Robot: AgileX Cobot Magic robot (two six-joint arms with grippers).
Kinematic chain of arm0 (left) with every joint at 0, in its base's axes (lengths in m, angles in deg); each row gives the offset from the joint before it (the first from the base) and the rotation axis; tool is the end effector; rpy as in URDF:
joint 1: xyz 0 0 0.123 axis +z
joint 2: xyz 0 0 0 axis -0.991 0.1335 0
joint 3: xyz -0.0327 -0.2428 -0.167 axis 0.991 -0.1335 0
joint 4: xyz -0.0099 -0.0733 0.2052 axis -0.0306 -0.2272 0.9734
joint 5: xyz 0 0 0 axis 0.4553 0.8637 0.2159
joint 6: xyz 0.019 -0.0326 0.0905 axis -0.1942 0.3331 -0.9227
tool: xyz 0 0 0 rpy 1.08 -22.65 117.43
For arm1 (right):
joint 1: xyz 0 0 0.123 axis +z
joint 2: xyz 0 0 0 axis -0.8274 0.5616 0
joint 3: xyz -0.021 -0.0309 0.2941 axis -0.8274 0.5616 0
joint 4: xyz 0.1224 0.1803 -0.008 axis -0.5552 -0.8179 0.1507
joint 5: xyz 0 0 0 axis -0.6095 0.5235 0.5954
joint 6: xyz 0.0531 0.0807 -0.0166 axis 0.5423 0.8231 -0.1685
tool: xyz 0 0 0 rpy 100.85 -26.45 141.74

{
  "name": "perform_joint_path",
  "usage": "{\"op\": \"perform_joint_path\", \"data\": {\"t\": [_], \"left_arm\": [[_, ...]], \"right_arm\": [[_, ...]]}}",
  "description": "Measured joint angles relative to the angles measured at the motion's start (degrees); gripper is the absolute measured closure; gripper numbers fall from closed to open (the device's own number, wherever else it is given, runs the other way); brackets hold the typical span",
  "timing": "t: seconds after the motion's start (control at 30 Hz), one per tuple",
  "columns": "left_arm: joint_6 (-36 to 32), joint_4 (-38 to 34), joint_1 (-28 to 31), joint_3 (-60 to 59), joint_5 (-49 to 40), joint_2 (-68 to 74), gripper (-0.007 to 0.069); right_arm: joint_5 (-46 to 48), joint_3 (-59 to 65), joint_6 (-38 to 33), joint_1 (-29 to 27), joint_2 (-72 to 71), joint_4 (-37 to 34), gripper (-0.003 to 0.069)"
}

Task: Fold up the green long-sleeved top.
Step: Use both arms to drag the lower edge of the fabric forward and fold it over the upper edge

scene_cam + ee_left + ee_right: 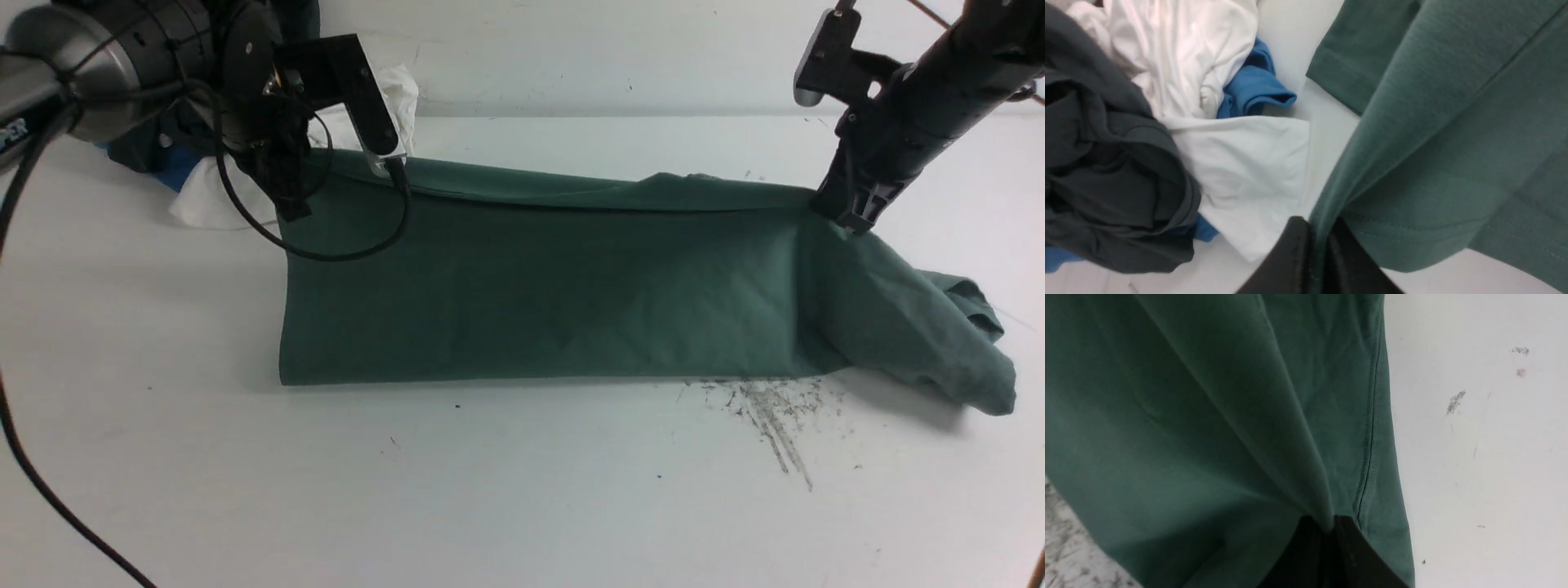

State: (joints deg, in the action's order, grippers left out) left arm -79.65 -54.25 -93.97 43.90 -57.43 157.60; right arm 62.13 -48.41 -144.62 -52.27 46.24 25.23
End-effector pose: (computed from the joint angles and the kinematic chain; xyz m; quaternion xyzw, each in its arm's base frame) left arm 0.4342 -0.0706 0.2799 0.4912 0.8040 0.2026 0.2668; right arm 0.4364 0.0452 0.2634 -0.5269 0.8262 -0.0037 0.1994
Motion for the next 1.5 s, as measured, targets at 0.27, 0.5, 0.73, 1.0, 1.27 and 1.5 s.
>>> {"op": "perform_joint_path", "data": {"t": [0.27,0.5,0.73,1.0,1.27,1.5], "left_arm": [[2.39,-0.12,0.23,1.43,7.27,7.52,0.0608],[6.25,-0.25,1.29,1.45,14.92,9.19,0.0608],[9.55,-0.25,2.1,1.45,18.37,9.35,0.0594],[13.08,-0.06,2.32,1.49,18.63,11.1,0.0477],[17.37,0.56,2.57,2.18,18.27,11.47,0.0281],[27.75,-3.17,2.17,7.0,6.07,8.67,0.0281]], "right_arm": [[-3.98,-3.43,0.32,-1.27,7.85,-1.54,0.0652],[-9.4,-3.49,1.32,-1.57,9.77,-1.95,0.0652],[-14.65,-3.56,2.61,-1.57,9.82,-2.74,0.0651],[-17.54,-3.56,3.42,-1.64,9.88,-3.31,0.0595],[-21.47,-3.56,11.81,-1.88,10.27,-3.01,0.0425],[-17.33,-3.56,24.91,-1.95,6.99,2.63,0.0305]]}}
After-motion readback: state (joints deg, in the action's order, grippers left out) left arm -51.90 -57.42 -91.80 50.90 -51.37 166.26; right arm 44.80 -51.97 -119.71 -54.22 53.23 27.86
